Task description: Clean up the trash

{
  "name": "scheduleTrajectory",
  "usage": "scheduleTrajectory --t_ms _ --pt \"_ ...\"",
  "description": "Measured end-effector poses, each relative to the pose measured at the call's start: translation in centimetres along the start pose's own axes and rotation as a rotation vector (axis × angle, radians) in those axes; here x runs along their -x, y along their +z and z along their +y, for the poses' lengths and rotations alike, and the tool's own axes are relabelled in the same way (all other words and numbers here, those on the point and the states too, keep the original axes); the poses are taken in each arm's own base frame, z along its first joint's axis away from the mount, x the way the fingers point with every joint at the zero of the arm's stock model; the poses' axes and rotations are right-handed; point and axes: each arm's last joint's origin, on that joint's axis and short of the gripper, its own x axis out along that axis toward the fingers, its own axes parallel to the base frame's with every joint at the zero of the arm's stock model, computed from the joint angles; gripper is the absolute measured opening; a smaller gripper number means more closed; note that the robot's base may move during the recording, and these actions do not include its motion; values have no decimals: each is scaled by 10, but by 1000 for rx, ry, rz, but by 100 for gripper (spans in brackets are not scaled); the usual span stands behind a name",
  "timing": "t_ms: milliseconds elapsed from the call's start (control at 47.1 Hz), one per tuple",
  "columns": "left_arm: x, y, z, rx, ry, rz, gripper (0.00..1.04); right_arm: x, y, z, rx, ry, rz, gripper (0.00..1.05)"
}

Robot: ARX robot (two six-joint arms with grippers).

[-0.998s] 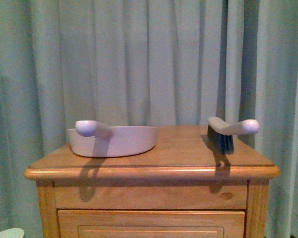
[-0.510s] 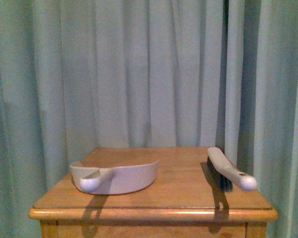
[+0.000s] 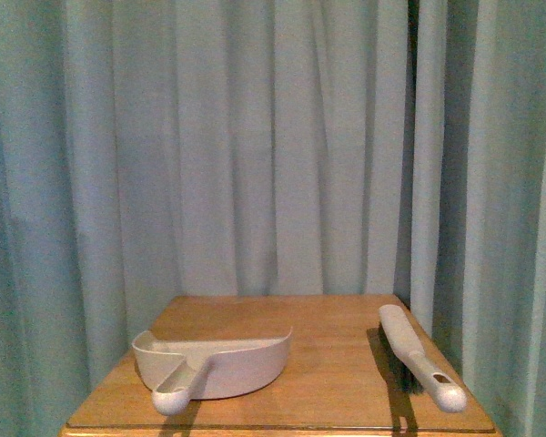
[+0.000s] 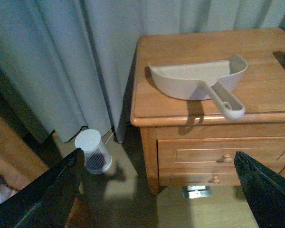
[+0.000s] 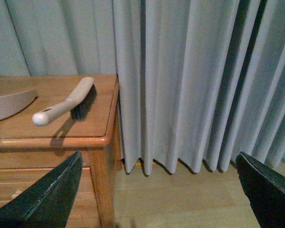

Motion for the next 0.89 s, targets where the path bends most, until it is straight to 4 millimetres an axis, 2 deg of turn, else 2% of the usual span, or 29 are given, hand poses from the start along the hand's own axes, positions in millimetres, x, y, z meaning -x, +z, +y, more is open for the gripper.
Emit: scheduleTrajectory --t_ms 21,85,127,234,318,467,594,743,892 --pt "-8 13 -5 -22 -15 15 97 0 0 0 0 0 0 97" --pt "-26 36 -16 -67 -37 53 97 0 0 0 0 0 0 97" --pt "-48 59 -31 -96 -58 88 97 0 0 0 0 0 0 97" --pt "-83 87 -52 -98 -47 137 97 0 0 0 0 0 0 97" --pt "-105 97 -63 -84 -43 187 97 0 0 0 0 0 0 97" --pt "-146 102 -87 -58 -39 284 97 0 0 0 0 0 0 97" --pt "-169 97 -106 -61 -49 348 97 0 0 0 0 0 0 97" --pt "-189 85 -116 -62 -42 411 97 0 0 0 0 0 0 97" --pt "-211 72 -115 -70 -14 455 97 0 0 0 0 0 0 97"
